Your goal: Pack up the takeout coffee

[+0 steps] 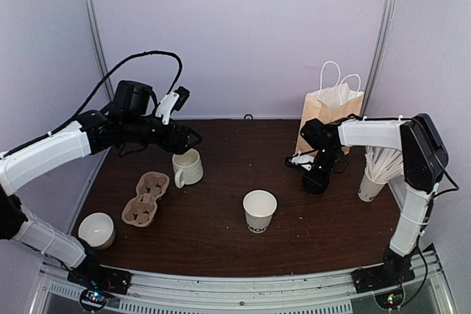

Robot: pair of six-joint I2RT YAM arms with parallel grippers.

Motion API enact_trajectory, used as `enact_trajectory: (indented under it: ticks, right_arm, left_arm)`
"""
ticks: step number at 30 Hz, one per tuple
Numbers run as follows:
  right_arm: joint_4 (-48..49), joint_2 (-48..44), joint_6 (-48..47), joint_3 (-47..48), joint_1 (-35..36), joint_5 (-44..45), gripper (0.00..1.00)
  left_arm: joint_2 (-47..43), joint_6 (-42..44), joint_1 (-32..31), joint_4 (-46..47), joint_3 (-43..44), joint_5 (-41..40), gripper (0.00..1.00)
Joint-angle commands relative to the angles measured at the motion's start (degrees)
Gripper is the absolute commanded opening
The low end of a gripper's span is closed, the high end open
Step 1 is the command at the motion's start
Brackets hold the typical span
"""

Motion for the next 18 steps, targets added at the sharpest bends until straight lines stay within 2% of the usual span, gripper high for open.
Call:
enact_trajectory:
  ticks: [1, 3, 6, 10, 16, 18]
  right_arm:
    - [-3.55, -5.04, 0.48, 1.26, -0.69, -4.19, 0.06]
    - [-4.37, -6.02, 0.70, 1.47, -1.85, -6.07, 0.06]
    - [-3.99, -5.93, -0.37, 1.23, -2.55, -3.32, 0.06]
    - [-8.89, -4.48, -1.34, 4.22, -5.01, -13.77, 0.07]
    - [-7.99, -5.57, -3.89, 3.30, -4.81, -5.65, 0.07]
    - [-9.10, -5.96, -4.86, 3.41, -4.75, -6.68, 0.07]
  left_arm:
    - [-0.78, 1.13, 0.16, 1.11, 0.59, 1.00, 0.77]
    - [-0.61, 1.21, 0.16, 0.89, 0.70, 1.12, 0.77]
    - [-0.40, 1.26, 0.16, 0.66, 1.07, 1.64, 0.77]
    - [-0.05, 1.41, 0.17, 0.49, 1.03, 1.67, 0.77]
    - [0.45, 1.51, 0.16, 0.31, 1.21, 1.87, 0.77]
    - [0.74, 1.59, 0.16, 0.21, 1.28, 1.97, 0.77]
